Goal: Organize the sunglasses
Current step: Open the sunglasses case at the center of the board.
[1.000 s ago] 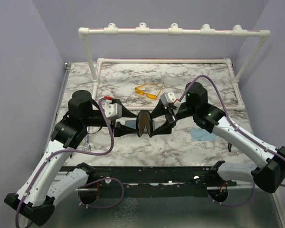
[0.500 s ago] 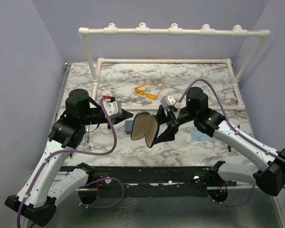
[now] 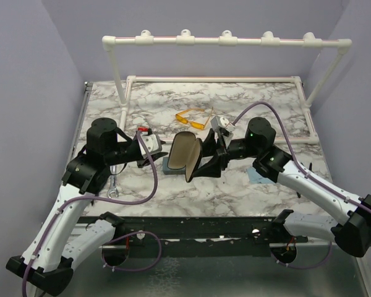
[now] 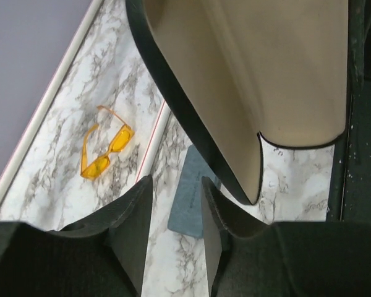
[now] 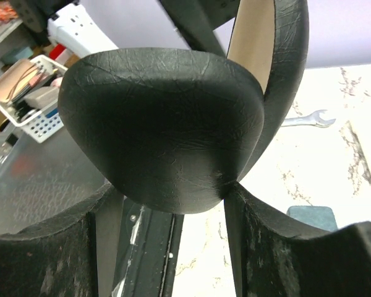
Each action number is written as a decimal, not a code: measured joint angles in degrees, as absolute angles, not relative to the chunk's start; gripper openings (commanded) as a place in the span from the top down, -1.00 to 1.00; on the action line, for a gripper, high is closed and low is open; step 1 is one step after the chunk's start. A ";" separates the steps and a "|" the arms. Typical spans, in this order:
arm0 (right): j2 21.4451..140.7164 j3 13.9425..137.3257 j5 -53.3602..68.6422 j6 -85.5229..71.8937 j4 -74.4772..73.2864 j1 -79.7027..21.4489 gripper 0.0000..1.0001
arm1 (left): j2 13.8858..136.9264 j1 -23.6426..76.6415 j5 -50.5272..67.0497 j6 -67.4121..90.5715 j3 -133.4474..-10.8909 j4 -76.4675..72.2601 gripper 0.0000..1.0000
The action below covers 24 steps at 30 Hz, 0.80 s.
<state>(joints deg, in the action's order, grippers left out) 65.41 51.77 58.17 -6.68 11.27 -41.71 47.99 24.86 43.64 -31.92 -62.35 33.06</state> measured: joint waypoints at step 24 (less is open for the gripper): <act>68.40 49.19 57.52 -10.98 22.70 -40.51 0.88 | 52.71 24.99 44.99 -7.46 -60.12 24.58 1.00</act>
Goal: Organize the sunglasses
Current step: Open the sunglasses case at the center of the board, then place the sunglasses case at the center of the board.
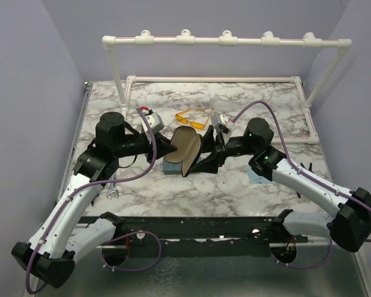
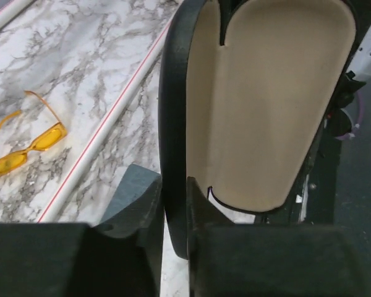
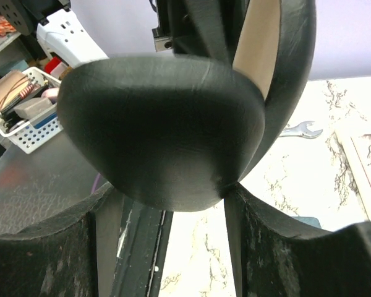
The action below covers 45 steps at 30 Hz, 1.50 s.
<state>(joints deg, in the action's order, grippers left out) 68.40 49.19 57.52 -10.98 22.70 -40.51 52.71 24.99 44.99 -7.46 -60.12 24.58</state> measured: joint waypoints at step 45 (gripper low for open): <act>70.98 42.02 -4.21 -9.52 3.18 -32.40 -1.00 | 64.90 21.41 -8.93 -69.14 -31.46 15.57 1.00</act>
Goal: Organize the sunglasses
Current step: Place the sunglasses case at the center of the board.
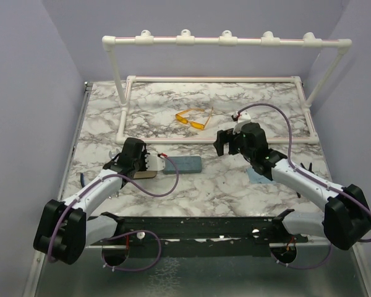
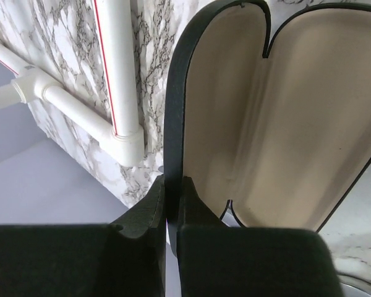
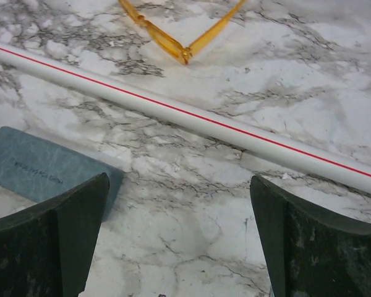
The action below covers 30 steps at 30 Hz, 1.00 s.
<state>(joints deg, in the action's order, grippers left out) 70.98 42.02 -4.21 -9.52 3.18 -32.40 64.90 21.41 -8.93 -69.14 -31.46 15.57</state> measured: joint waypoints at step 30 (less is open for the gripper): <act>68.93 39.35 -21.69 -31.31 -22.04 -25.76 0.03 | 59.37 20.69 -2.85 -68.03 -36.99 22.48 -0.37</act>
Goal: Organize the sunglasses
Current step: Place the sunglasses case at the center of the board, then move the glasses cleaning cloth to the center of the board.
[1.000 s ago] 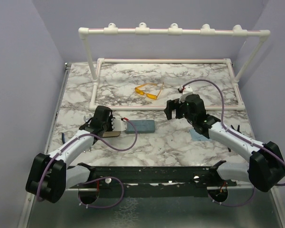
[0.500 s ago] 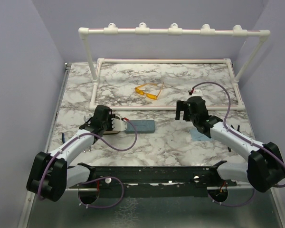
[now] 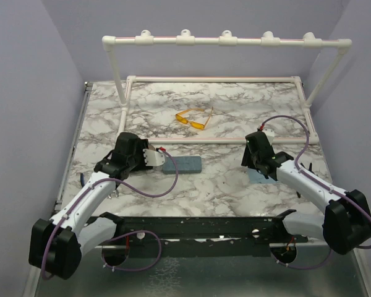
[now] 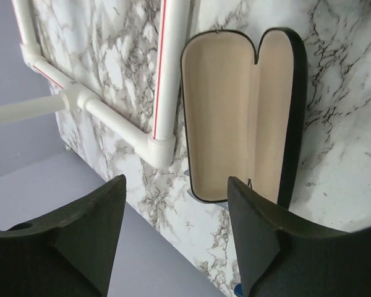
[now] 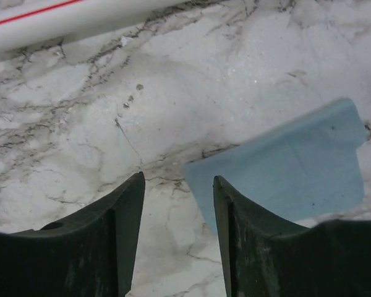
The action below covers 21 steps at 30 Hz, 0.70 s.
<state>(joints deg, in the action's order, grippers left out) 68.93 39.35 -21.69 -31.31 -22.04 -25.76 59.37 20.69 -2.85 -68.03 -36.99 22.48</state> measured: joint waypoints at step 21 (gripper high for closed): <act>83.13 39.33 -13.65 -36.60 -19.53 -23.62 0.71 | 45.15 21.37 19.92 -48.27 -40.58 26.30 -0.39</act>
